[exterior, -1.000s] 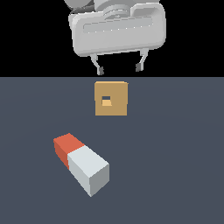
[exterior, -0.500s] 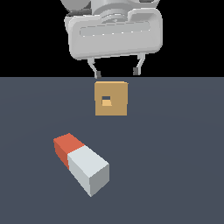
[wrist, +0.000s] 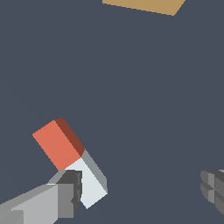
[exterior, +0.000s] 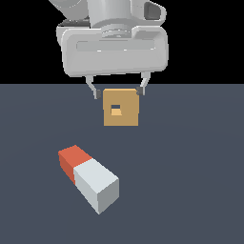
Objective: Insert the peg into the horizontal hole in a box.
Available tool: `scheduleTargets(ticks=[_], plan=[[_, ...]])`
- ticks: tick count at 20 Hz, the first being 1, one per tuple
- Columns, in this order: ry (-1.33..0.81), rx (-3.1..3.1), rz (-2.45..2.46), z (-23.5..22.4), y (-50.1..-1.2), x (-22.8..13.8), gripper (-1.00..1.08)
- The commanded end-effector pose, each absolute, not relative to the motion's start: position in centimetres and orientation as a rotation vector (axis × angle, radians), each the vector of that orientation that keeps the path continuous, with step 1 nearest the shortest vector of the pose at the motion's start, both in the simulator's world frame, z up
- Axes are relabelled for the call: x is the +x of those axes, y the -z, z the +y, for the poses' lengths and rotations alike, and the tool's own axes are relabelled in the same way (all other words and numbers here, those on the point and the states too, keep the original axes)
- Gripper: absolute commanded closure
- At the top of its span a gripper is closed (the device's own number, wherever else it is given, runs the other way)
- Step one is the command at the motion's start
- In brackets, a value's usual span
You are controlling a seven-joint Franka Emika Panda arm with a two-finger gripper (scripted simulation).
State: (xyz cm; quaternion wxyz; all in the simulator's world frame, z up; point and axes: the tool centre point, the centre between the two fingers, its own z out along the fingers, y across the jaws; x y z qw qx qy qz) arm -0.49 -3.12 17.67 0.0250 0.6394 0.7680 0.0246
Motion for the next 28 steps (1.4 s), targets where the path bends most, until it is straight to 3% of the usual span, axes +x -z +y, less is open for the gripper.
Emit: scheduleTargets(ticks=[1,28], plan=[[-0.07,1.919,2.428,-3.8,-16.8,-1.1,-0.92],[-0.008,1.264,2.872,-11.8,-8.0,-4.3,-0.92]])
